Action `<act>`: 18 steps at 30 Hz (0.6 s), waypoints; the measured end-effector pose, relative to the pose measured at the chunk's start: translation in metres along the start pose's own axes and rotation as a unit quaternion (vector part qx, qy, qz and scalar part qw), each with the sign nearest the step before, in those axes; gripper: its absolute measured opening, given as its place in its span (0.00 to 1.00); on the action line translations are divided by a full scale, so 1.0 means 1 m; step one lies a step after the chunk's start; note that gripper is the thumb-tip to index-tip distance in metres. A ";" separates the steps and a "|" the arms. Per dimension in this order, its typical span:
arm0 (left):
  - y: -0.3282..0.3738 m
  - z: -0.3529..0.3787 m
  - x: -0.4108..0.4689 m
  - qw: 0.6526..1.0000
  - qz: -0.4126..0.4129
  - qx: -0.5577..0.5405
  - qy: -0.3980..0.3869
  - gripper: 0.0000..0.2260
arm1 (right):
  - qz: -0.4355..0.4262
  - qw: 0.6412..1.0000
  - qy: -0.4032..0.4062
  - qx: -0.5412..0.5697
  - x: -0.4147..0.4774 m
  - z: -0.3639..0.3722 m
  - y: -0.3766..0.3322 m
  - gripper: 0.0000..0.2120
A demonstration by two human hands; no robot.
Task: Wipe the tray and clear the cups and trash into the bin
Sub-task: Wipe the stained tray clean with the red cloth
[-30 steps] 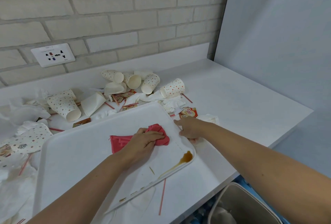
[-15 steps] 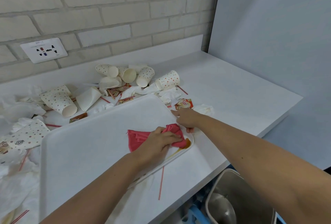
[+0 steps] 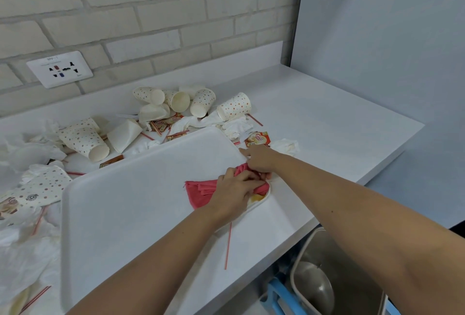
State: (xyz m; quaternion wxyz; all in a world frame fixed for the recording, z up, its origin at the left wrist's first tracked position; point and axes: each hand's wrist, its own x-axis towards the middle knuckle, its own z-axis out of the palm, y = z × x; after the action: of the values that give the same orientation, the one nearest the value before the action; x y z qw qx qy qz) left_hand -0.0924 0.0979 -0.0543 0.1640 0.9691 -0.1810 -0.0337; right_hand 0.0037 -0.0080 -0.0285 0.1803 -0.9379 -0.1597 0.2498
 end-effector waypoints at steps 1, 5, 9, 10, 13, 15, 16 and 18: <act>0.000 -0.001 -0.001 1.000 0.008 0.004 -0.011 0.20 | 0.000 1.000 0.000 0.003 0.000 0.000 0.000 0.35; -0.006 -0.004 -0.002 0.999 0.031 -0.011 -0.034 0.22 | -0.001 1.000 0.009 0.017 0.000 0.002 0.002 0.34; -0.012 -0.006 -0.006 0.998 0.046 -0.019 -0.042 0.20 | -0.010 1.000 0.012 0.014 0.000 0.002 0.004 0.32; -0.012 -0.007 -0.007 0.998 0.047 -0.021 -0.043 0.19 | -0.010 1.000 0.013 0.014 0.000 0.002 0.005 0.31; -0.016 -0.009 -0.012 0.997 0.048 -0.030 -0.047 0.18 | -0.012 1.000 0.012 0.017 0.002 0.002 0.005 0.30; -0.020 -0.011 -0.017 0.997 0.050 -0.042 -0.048 0.19 | -0.009 1.000 0.010 0.018 0.002 0.003 0.006 0.30; -0.022 -0.012 -0.019 0.996 0.050 -0.048 -0.048 0.19 | -0.006 1.000 0.010 0.020 0.002 0.003 0.006 0.30; -0.027 -0.012 -0.023 0.996 0.046 -0.061 -0.049 0.21 | -0.004 1.000 0.012 0.025 0.002 0.003 0.007 0.29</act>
State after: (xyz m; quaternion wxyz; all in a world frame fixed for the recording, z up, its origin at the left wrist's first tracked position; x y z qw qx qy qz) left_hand -0.1030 0.1342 -0.0516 0.2153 0.9450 -0.2312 -0.0850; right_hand 0.0056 -0.0126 -0.0347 0.2065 -0.9353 -0.1550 0.2418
